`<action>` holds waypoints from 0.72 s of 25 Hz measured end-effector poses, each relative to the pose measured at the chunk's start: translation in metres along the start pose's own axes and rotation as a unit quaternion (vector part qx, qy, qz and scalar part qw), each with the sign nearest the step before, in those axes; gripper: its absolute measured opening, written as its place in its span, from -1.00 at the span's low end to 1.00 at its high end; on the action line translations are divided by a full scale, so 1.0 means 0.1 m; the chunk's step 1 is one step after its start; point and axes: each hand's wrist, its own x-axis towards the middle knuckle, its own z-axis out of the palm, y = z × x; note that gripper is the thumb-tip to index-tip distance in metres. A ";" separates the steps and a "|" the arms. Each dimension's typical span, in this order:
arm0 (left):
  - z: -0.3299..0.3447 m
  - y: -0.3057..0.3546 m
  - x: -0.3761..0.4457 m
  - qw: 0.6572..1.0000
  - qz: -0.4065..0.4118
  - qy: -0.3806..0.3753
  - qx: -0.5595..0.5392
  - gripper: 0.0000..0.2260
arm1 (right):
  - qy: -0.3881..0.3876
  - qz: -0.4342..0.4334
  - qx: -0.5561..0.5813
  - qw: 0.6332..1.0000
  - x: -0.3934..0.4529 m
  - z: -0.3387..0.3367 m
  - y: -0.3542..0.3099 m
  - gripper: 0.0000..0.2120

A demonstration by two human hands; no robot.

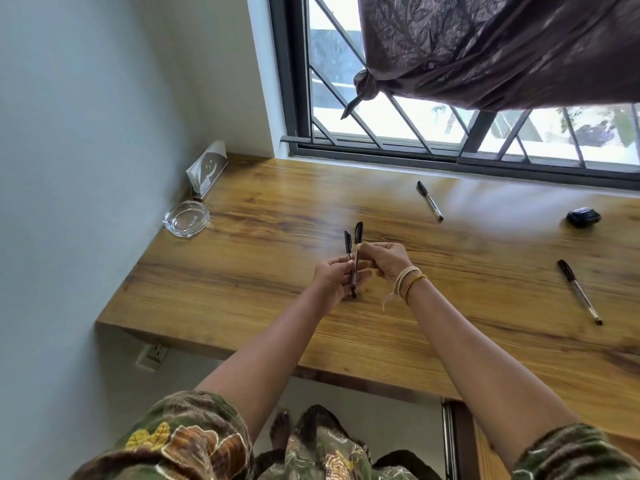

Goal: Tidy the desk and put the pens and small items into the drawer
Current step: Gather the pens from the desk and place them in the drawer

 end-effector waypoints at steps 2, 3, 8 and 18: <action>0.04 -0.01 0.00 1.000 0.004 0.001 -0.001 -0.79 | 0.001 -0.002 -0.014 1.000 0.00 -0.01 -0.03 -0.90; 0.05 -0.02 0.00 1.000 0.007 0.003 -0.001 -0.79 | -0.002 -0.002 -0.022 1.000 0.00 -0.03 -0.04 -0.92; 0.06 -0.04 0.03 1.000 0.029 -0.008 -0.008 -0.81 | -0.029 -0.063 -0.099 0.993 0.11 -0.10 -0.01 -0.84; 0.32 0.21 0.59 0.992 0.051 0.104 0.058 -0.86 | 0.047 -0.136 -0.345 0.927 0.80 -0.39 -0.07 -0.76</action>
